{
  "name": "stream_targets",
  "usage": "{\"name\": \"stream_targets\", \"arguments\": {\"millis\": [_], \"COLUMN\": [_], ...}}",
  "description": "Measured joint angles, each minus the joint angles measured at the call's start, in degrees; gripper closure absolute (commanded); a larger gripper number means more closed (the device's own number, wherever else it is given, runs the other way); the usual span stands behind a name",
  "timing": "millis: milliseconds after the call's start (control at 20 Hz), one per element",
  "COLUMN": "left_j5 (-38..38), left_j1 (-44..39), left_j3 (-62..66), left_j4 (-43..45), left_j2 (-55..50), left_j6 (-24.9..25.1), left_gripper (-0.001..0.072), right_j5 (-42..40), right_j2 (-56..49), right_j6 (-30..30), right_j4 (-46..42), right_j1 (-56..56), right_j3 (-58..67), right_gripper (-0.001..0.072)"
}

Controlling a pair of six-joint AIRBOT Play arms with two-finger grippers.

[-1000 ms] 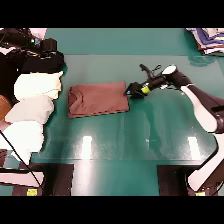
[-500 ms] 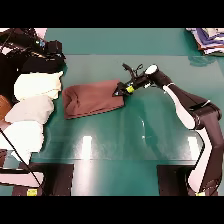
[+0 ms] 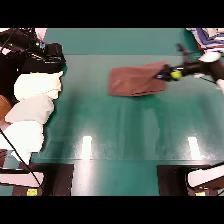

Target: Fold the shirts.

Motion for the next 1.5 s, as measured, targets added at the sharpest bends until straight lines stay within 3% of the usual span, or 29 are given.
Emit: {"name": "stream_targets", "arguments": {"millis": [450, 800, 850, 900, 950, 1000, 1250, 1350, 1500], "left_j5": [2.97, 3.48, 3.48, 3.48, 3.45, 3.45, 2.84, 2.86, 2.84], "left_j1": [0.00, 0.00, 0.00, 0.00, 0.00, 0.00, 0.00, 0.00, 0.00], "left_j3": [0.00, 0.00, 0.00, 0.00, 0.00, 0.00, 0.00, 0.00, 0.00], "left_j4": [-0.57, -0.59, -0.59, -0.59, -0.59, -0.59, -0.59, -0.59, -0.61], "left_j2": [0.02, 0.02, 0.02, 0.02, 0.02, 0.02, 0.02, 0.02, 0.02], "left_j6": [0.00, -0.02, -0.02, -0.04, -0.04, -0.04, -0.04, -0.04, -0.07], "left_gripper": [0.0680, 0.0680, 0.0680, 0.0680, 0.0679, 0.0679, 0.0679, 0.0679, 0.0679], "right_j5": [-9.55, -13.25, -12.63, -11.15, -9.40, -7.61, 2.71, 4.98, 6.51], "right_j2": [20.94, 28.13, 28.72, 29.35, 29.90, 30.45, 33.11, 34.27, 35.87], "right_j6": [5.60, 9.49, 9.75, 10.01, 10.08, 10.12, 11.04, 11.63, 12.11], "right_j4": [-5.33, -7.10, -8.85, -11.45, -14.43, -18.08, -36.72, -37.70, -31.10], "right_j1": [-36.28, -47.54, -47.98, -48.35, -48.59, -48.76, -49.13, -48.48, -44.00], "right_j3": [-23.63, -36.81, -37.16, -37.11, -36.65, -35.89, -28.33, -24.96, -21.68], "right_gripper": [0.0700, 0.0697, 0.0674, 0.0488, 0.0233, 0.0143, 0.0142, 0.0142, 0.0143]}}
